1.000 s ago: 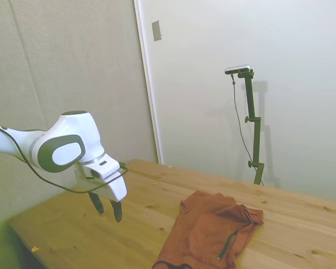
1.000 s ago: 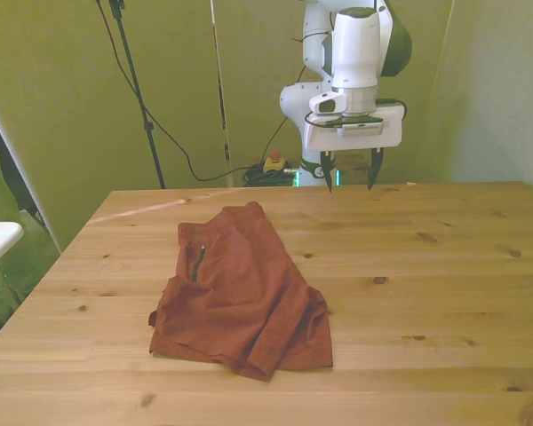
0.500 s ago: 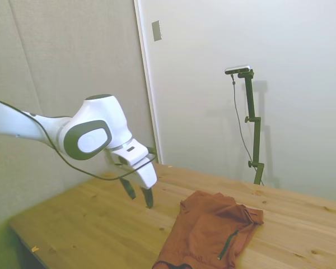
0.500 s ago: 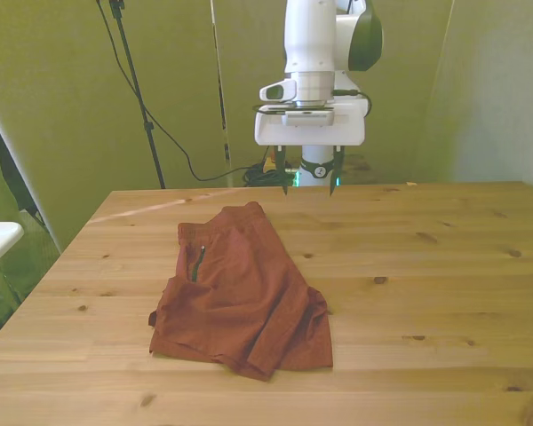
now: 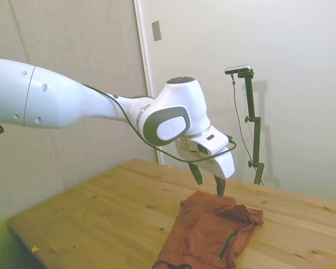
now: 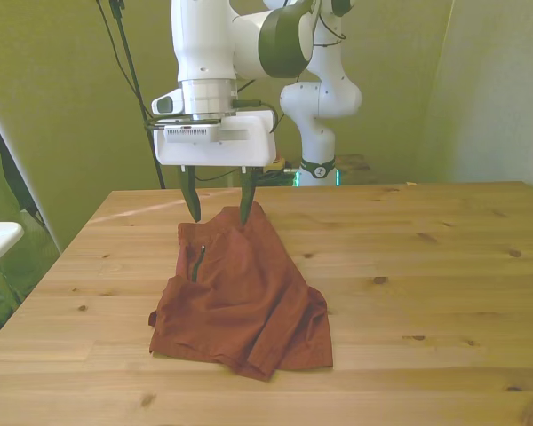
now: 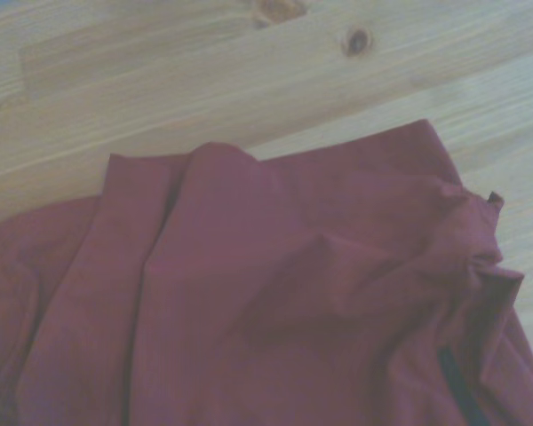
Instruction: Unfold the shorts
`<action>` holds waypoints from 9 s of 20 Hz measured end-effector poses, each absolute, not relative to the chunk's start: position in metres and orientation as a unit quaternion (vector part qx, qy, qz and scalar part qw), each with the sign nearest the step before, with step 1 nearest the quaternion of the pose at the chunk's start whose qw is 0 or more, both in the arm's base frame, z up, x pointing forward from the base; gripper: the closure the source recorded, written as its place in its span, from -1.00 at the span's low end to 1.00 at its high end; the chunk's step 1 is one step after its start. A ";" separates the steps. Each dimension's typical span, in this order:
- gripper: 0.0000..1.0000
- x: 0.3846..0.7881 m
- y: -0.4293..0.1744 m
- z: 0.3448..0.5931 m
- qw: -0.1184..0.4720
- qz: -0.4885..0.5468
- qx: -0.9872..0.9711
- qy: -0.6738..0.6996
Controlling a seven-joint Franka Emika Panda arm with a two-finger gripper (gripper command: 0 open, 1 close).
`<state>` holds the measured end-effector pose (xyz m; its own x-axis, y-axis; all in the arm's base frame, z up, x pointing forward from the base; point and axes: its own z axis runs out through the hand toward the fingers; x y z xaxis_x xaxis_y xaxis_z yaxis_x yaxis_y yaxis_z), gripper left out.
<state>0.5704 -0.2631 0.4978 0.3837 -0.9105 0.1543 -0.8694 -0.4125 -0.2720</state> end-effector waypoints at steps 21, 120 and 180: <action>1.00 0.645 -0.360 0.391 0.117 -0.142 -0.767 0.615; -1.00 0.596 -0.207 0.420 0.010 -0.070 -0.956 0.285; 1.00 0.467 0.035 0.418 0.022 -0.064 -0.995 0.076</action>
